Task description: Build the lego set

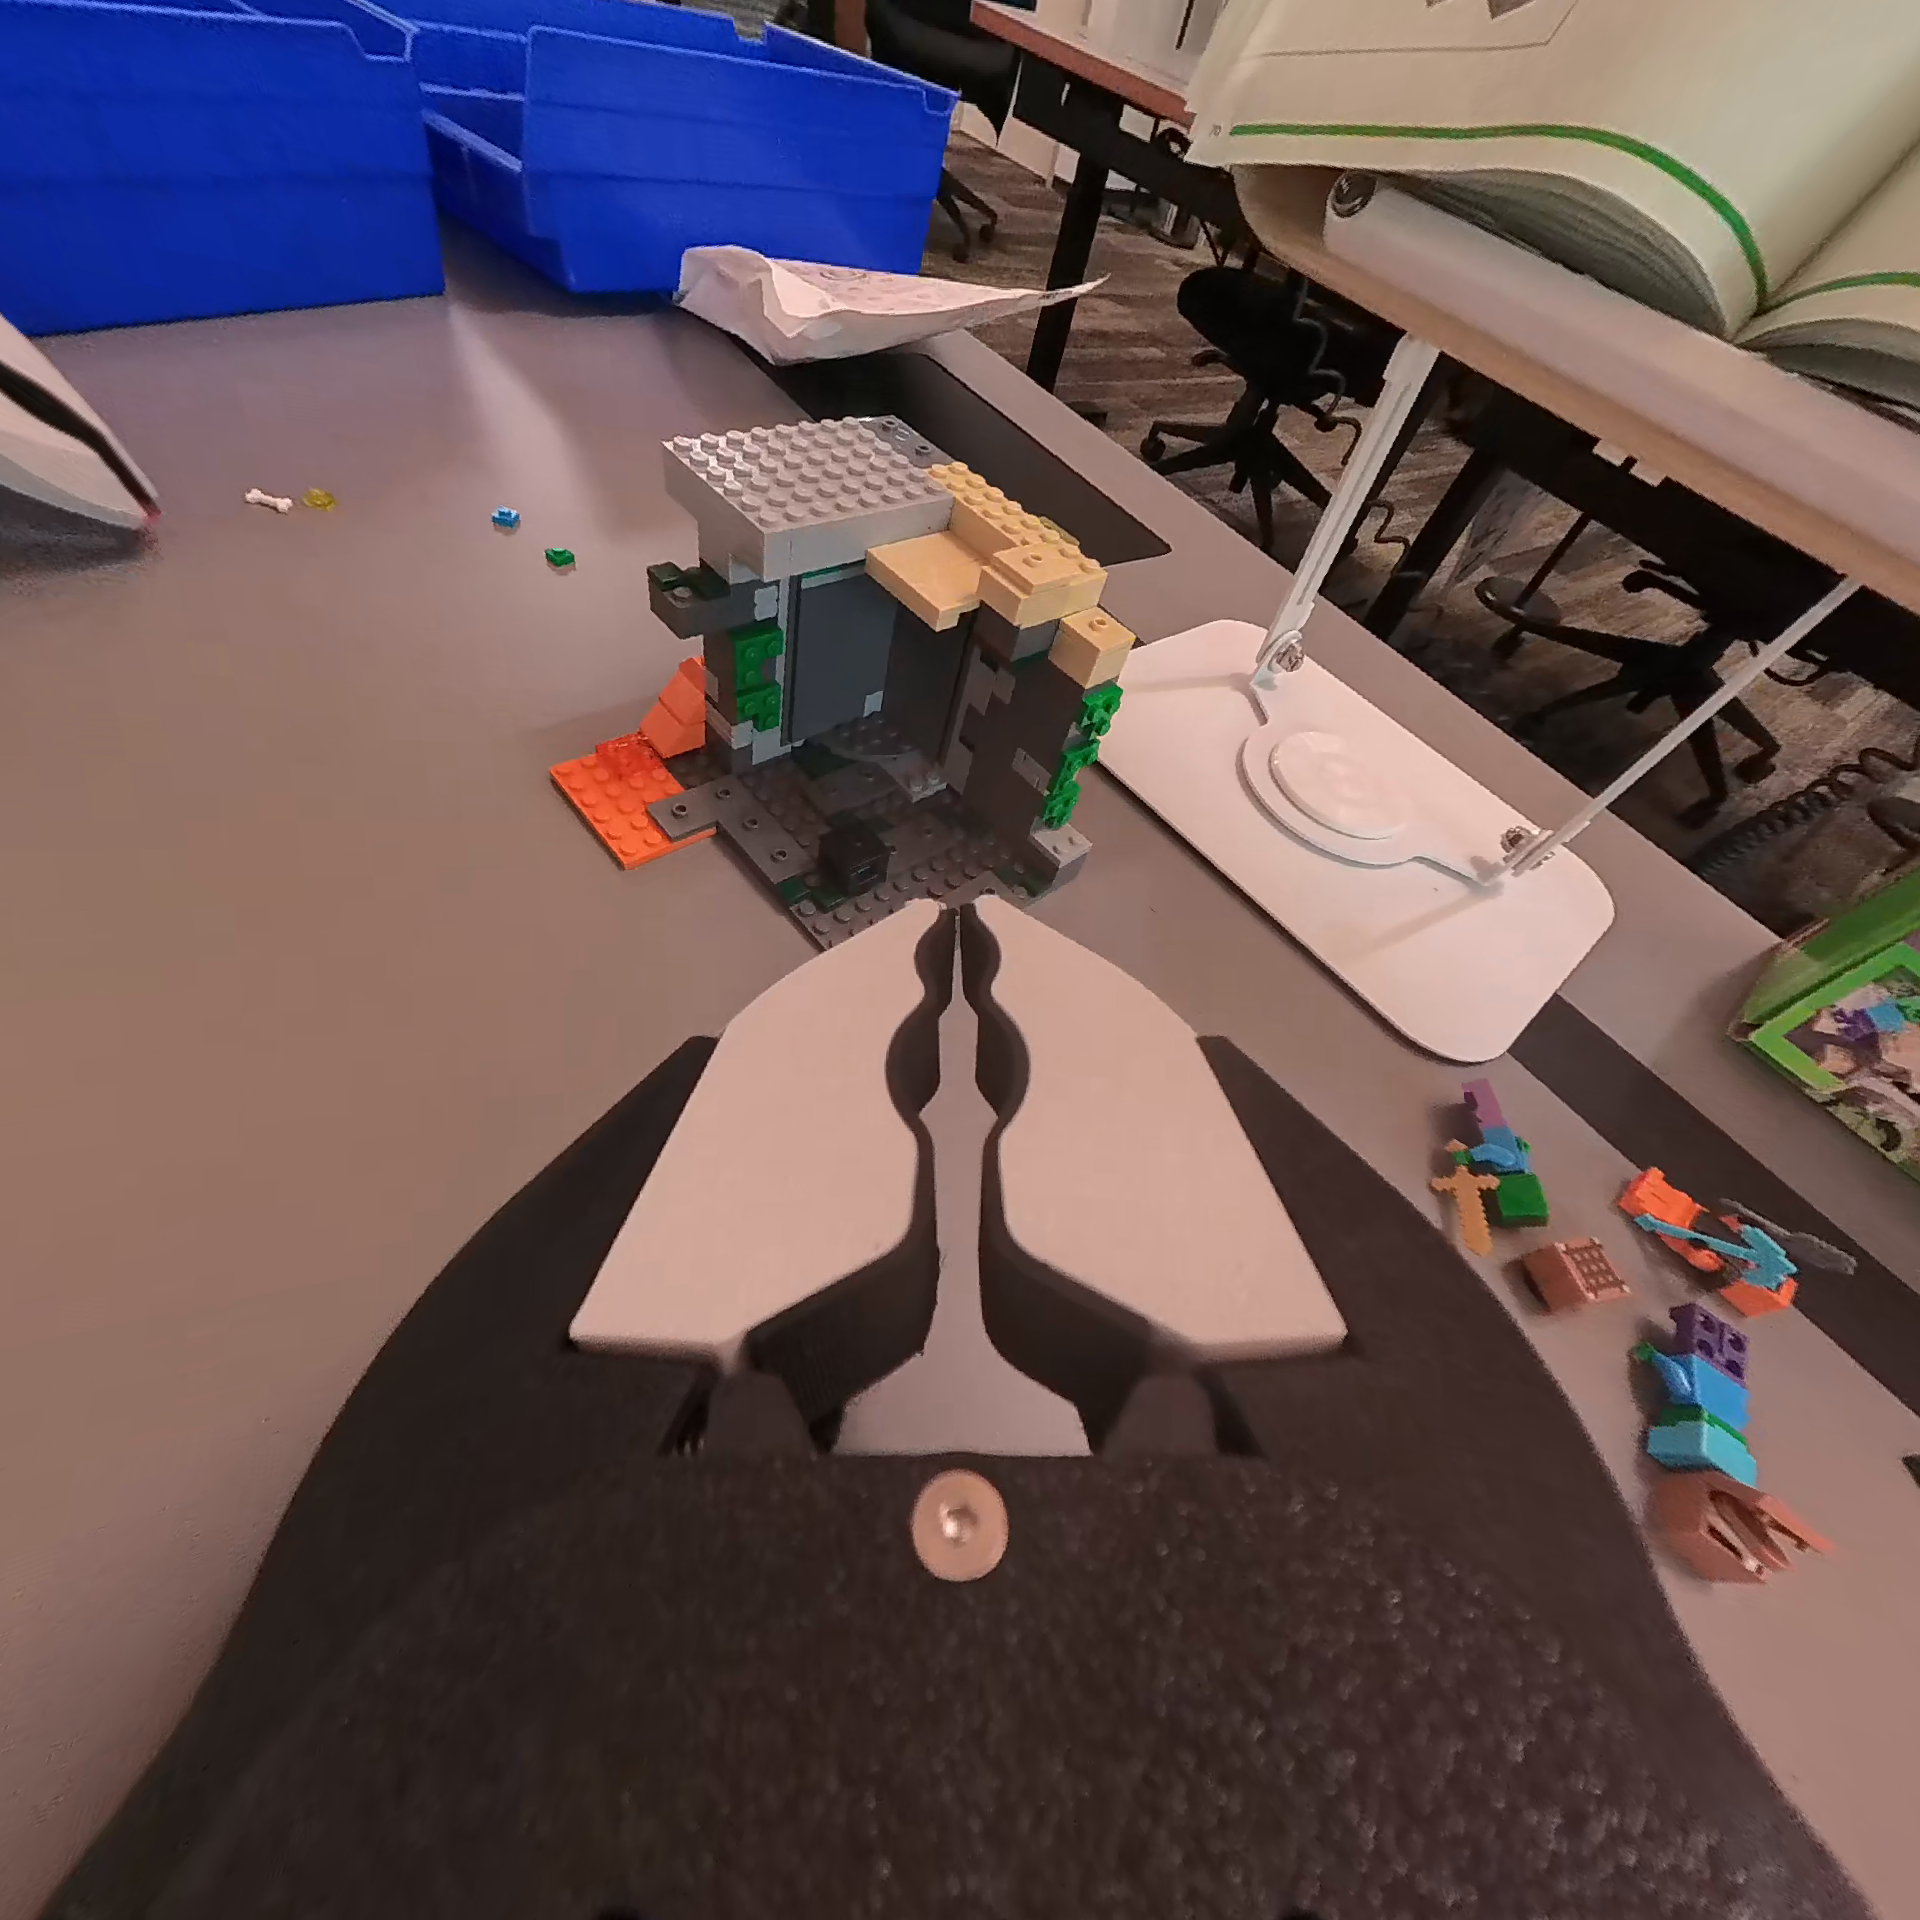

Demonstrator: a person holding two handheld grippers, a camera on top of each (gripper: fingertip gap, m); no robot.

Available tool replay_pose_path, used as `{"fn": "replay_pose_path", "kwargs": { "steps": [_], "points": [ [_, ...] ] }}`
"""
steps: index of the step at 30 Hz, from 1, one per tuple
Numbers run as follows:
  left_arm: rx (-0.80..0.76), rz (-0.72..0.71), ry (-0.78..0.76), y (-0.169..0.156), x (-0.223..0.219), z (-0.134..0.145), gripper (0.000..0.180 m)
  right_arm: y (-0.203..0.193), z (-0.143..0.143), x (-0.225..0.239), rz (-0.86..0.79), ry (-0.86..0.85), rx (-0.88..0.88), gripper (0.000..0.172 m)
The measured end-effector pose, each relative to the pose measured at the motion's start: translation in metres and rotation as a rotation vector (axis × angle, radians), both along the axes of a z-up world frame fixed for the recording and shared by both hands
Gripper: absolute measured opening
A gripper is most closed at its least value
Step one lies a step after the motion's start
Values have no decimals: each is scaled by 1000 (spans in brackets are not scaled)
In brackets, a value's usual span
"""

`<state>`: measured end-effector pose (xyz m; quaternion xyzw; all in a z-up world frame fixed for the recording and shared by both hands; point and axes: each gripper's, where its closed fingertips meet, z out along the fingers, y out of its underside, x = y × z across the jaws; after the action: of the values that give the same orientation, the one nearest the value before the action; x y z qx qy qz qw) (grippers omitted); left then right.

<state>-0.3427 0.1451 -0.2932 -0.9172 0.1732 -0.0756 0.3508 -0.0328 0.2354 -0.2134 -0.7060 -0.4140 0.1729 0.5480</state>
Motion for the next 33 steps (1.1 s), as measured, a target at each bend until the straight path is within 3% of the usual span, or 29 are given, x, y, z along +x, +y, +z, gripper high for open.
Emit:
{"fn": "replay_pose_path", "kwargs": {
  "steps": [6, 11, 15, 20, 23, 27, 33],
  "points": [
    [96, -197, -35, 27, 76, 40, 7, -1, 7, 8, -20, -4, 22, 0],
    [171, -455, -89, 34, 174, 63, 7, -20, 9, 14, 57, 42, 7, 1],
    [134, -708, -116, 14, 262, 49, 7, -49, -3, 15, 194, 9, -36, 4],
    [66, -942, -34, -11, 339, 8, 7, -58, -13, 45, 177, -48, -15, 4],
    [37, -1027, 10, -21, 362, -10, 14, -56, -15, 68, 139, -34, -33, 4],
    [27, -1042, 3, -23, 366, -13, 24, -52, -22, 90, 93, -15, -57, 4],
    [65, -996, -63, -24, 348, 9, 30, -53, -40, 89, 115, -50, -95, 4]
  ]
}}
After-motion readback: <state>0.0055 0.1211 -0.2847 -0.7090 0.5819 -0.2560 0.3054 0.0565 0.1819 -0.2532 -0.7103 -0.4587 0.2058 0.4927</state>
